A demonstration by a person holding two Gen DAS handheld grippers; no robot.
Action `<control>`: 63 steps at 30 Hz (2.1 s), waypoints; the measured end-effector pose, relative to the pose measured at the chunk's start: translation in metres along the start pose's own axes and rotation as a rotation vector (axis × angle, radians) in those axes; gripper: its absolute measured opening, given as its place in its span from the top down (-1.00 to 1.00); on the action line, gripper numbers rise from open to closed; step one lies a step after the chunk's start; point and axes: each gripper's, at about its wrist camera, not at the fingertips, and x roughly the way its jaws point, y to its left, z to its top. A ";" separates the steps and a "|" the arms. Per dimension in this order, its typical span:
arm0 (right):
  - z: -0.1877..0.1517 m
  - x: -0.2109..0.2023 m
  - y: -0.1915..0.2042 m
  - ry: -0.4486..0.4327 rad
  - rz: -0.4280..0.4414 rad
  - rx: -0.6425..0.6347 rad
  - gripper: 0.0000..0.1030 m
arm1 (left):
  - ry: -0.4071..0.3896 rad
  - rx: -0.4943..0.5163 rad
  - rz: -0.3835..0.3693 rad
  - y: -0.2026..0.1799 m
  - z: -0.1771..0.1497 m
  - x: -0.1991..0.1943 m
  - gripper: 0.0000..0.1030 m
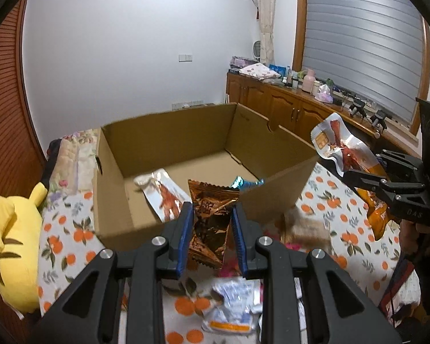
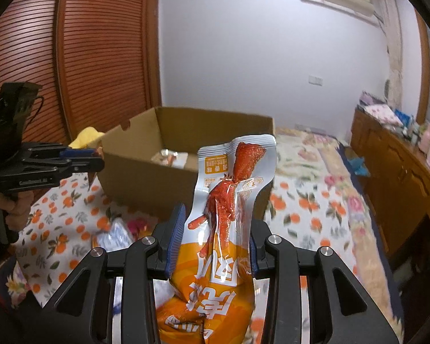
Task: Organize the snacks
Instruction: 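Lift both snacks and carry them over the cardboard box, then open the left tool to drop the copper candy while the right tool drops the orange pouch into the box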
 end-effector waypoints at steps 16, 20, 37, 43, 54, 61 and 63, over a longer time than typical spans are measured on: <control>0.079 0.063 -0.002 -0.043 0.062 -0.078 0.29 | -0.010 -0.005 0.034 0.030 0.053 0.038 0.51; 0.092 0.083 -0.005 -0.040 0.059 -0.085 0.29 | 0.006 -0.014 0.047 0.037 0.056 0.053 0.51; 0.085 0.141 -0.002 0.044 0.011 -0.138 0.29 | 0.046 -0.035 0.053 0.049 0.049 0.080 0.43; 0.081 0.151 0.004 0.081 -0.005 -0.163 0.29 | 0.053 -0.028 0.056 0.046 0.046 0.079 0.40; 0.075 0.160 0.011 0.137 -0.022 -0.193 0.26 | 0.050 -0.019 0.073 0.045 0.044 0.077 0.37; 0.072 0.161 0.013 0.171 0.023 -0.176 0.25 | 0.049 -0.014 0.082 0.045 0.043 0.076 0.36; 0.071 0.161 0.013 0.179 0.036 -0.173 0.29 | 0.050 -0.013 0.082 0.045 0.043 0.075 0.36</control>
